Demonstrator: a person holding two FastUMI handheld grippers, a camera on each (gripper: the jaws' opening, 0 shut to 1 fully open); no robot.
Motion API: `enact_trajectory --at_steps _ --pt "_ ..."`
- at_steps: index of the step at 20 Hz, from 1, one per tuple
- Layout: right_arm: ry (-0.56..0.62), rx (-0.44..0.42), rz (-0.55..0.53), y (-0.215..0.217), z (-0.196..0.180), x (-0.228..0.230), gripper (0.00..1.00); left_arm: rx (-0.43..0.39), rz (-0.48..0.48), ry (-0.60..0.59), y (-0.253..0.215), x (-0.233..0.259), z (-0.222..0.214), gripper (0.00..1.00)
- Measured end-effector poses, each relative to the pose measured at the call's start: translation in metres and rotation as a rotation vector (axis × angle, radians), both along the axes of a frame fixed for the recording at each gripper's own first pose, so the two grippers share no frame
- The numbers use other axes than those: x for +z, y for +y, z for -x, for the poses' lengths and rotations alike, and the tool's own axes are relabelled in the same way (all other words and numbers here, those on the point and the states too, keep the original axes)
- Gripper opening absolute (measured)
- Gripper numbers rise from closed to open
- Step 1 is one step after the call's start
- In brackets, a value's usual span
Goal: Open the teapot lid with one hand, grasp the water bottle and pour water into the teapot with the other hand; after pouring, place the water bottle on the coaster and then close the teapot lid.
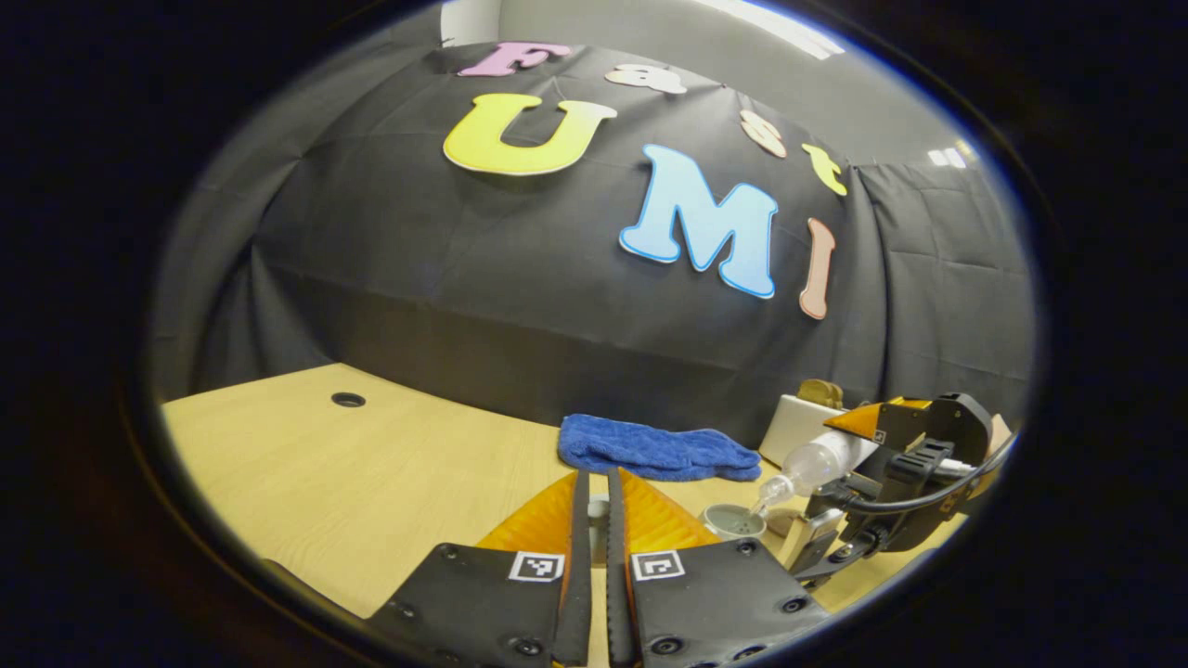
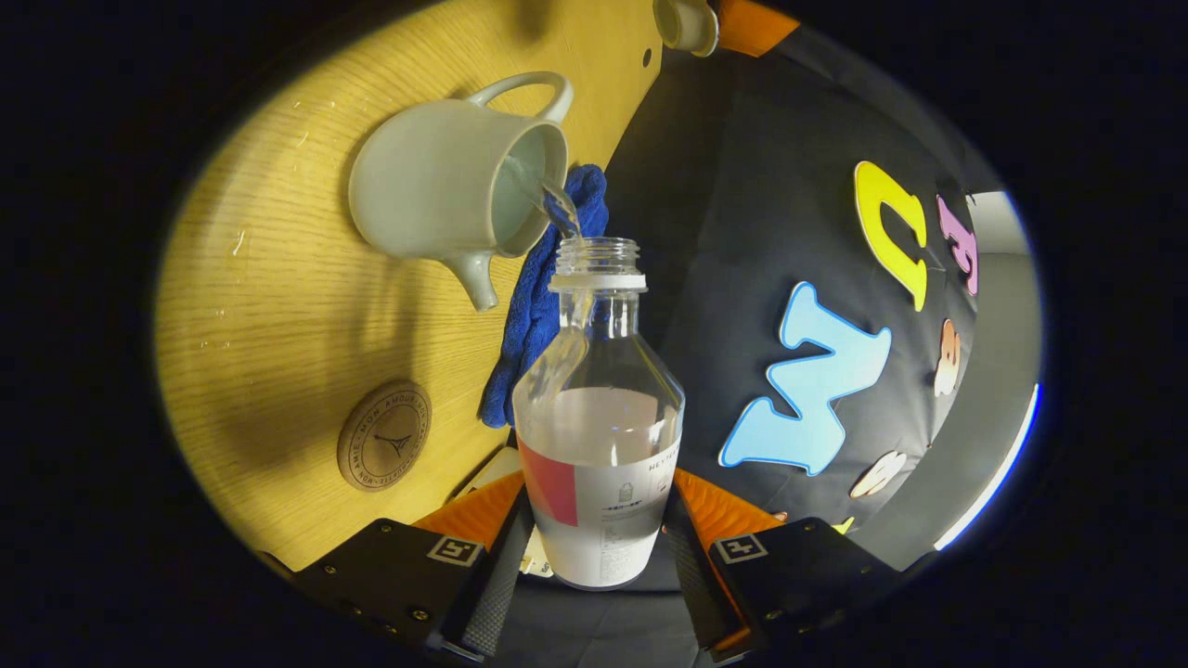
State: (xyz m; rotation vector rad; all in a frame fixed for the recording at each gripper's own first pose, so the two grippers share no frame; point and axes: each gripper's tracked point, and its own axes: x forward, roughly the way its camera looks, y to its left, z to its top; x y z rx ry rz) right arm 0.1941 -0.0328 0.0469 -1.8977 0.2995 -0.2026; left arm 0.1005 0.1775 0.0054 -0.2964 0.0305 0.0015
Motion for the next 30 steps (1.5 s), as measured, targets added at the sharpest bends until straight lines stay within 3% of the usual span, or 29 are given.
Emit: enact_trajectory --at_steps 17,30 --pt "-0.028 0.115 0.280 0.026 -0.010 0.027 0.75 0.002 0.068 0.003 0.008 -0.001 0.001 0.15" --pt "-0.057 0.173 0.393 0.045 -0.018 0.040 0.75 0.008 0.093 0.001 0.012 0.000 0.004 0.15"
